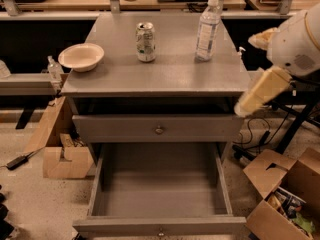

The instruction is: Place 7up can into middle drawer

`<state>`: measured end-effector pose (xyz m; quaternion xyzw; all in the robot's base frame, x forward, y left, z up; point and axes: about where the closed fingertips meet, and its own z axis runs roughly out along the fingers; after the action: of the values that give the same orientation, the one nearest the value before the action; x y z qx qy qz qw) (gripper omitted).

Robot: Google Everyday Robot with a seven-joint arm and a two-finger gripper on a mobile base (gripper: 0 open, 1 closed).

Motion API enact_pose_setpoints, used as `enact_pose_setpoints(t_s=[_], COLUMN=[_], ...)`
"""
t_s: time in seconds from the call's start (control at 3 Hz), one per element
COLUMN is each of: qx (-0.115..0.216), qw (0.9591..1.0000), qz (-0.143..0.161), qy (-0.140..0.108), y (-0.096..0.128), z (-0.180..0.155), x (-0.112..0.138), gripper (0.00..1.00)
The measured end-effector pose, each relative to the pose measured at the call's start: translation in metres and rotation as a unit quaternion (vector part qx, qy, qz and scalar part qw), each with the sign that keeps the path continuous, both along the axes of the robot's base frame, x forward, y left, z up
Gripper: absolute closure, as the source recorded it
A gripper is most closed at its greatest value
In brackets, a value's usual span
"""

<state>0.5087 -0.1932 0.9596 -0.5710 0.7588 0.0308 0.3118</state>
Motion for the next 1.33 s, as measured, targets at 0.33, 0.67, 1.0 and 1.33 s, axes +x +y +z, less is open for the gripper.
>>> enact_pose_setpoints(t_s=[0.33, 0.67, 1.0, 1.33], qx=[0.102, 0.197, 0.283, 0.304], qw=[0.993, 0.9745, 0.9463, 0.9356], qz=[-0.007, -0.023, -0.046, -0.056], qy=[-0.059, -0.105, -0.149, -0.171], y=[0.023, 0.04, 0.049, 0.054], z=[0.01, 0.016, 0.02, 0.031], x=[0.055, 0.096, 0.121, 0.13], gripper=[0.0, 0.0, 0.0, 0.0])
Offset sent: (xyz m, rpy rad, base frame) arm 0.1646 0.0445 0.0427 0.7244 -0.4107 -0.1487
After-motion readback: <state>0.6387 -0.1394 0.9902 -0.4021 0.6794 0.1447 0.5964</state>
